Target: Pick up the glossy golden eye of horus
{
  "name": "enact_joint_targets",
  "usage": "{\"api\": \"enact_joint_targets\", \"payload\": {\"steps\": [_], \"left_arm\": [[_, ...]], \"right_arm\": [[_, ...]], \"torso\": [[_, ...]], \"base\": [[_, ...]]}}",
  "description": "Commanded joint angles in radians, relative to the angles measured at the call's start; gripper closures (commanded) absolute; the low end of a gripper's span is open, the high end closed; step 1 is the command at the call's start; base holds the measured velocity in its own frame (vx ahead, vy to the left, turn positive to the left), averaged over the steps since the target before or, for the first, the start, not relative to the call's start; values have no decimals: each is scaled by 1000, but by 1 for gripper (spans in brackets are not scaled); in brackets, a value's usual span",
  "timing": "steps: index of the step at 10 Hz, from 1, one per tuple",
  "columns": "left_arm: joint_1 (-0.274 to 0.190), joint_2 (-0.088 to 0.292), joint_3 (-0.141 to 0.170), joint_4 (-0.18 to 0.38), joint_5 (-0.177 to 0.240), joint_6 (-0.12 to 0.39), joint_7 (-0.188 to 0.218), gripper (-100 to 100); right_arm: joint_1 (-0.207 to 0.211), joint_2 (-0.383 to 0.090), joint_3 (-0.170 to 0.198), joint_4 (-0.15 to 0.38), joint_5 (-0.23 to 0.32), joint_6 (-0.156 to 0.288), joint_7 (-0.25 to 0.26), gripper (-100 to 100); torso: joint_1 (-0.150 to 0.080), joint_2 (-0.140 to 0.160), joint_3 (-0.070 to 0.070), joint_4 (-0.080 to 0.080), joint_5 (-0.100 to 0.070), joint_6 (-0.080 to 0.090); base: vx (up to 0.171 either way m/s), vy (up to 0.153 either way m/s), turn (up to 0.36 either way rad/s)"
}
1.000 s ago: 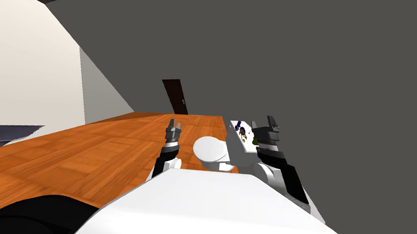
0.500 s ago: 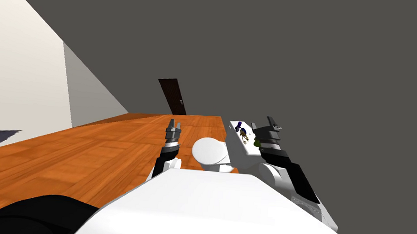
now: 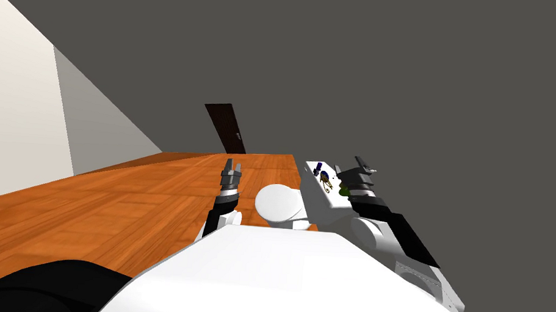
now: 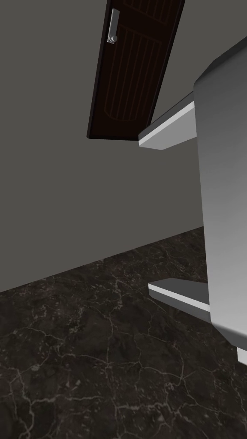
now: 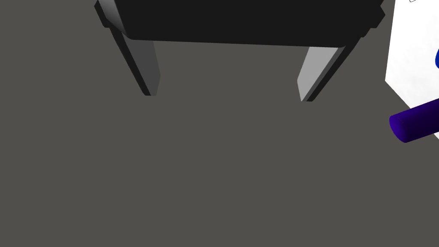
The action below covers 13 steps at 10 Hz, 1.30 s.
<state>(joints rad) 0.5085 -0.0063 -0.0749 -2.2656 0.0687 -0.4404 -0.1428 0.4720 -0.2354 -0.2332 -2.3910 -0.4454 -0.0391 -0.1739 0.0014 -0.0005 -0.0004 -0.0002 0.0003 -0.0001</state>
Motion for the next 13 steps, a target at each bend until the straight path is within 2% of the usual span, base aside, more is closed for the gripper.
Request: {"api": "enact_joint_targets", "payload": {"steps": [1,2,3,11,12,13], "left_arm": [[0,0,0,0,0,0,0,0],[0,0,0,0,0,0,0,0],[0,0,0,0,0,0,0,0],[0,0,0,0,0,0,0,0],[0,0,0,0,0,0,0,0],[0,0,0,0,0,0,0,0]], "right_arm": [[3,-6,-4,2,-7,36,-7,-100],[3,-28,-34,0,-53,76,-49,-100],[3,-28,-34,0,-53,106,-49,-100],[3,-28,-34,0,-53,115,-49,-100],[3,-58,-63,-11,-92,153,-90,-100],[3,-73,-77,-15,-111,171,-110,-100]], "torso": [[0,0,0,0,0,0],[-1,0,0,0,0,0],[0,1,0,0,0,0],[-2,0,0,0,0,0],[-2,0,0,0,0,0],[-1,1,0,0,0,0]], "base": [[0,7,-21],[1,32,-91],[1,30,-84],[0,1,-4],[0,28,-81],[1,37,-106]]}}
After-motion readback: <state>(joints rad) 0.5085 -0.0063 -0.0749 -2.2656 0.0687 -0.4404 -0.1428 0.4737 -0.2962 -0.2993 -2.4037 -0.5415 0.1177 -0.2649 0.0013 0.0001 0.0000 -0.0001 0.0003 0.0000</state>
